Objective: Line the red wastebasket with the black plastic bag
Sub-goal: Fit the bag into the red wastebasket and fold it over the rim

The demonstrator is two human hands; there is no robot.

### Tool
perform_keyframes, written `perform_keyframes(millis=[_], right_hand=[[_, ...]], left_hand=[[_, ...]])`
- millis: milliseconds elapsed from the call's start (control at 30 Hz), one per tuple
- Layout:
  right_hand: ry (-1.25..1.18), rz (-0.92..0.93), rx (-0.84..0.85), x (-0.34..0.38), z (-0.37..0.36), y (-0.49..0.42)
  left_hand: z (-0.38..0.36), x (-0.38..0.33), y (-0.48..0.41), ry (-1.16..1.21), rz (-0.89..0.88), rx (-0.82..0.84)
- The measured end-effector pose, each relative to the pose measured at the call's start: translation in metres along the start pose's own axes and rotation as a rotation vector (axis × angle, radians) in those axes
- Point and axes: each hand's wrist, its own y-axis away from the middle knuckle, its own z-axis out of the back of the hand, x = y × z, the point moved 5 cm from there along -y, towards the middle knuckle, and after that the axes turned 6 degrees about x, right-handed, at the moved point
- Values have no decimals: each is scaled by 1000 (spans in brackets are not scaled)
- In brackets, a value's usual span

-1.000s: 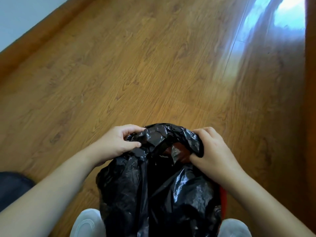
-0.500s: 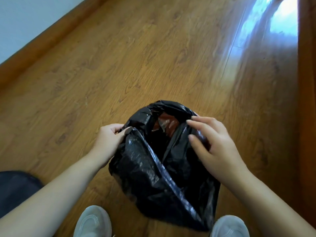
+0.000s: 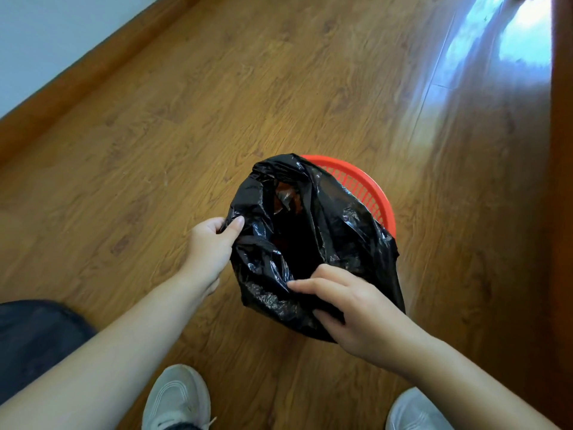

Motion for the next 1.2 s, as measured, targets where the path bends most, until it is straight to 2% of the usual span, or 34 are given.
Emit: perform_keyframes(millis=[133,233,300,333,400,467,567,700,767,867,933,1000,1100,1200], right_hand=[[50,-123,43,-13,2,2],[14,-176,-11,-18,16,0],[3,-173,-70,-18,24,1],[8,-161,-104,-17,28,2],[23,-128,-171,-14,34,4],[34,-93,-241,-12,41,2],[5,-59,-329,-7,51,-4],[-79,-105,-351,-7,56,-10],[-89,-183,-237,-11,49,-11],[80,-291,1,-16,30,-8],[184,-334,61,-20,21,-8],[208,-358,46,-22,22,-8],[85,-367,-35,-25,36,-7],[8,-310,-184,-22,57,-9]], left_hand=[[-2,-5,6,-64,-43,67],[2,-12,15,-336,-180,12],[6,-29,32,-480,-405,-15],[4,-40,43,-562,-548,25],[-5,-54,60,-765,-798,168],[-17,-55,70,-934,-914,307],[-31,-46,73,-1039,-884,412],[-38,-48,62,-934,-863,371],[-37,-56,56,-813,-835,317],[-35,-61,48,-669,-771,239],[-36,-61,46,-593,-746,198],[-36,-60,42,-517,-697,164],[-33,-60,37,-444,-636,134],[-29,-61,34,-362,-589,141]])
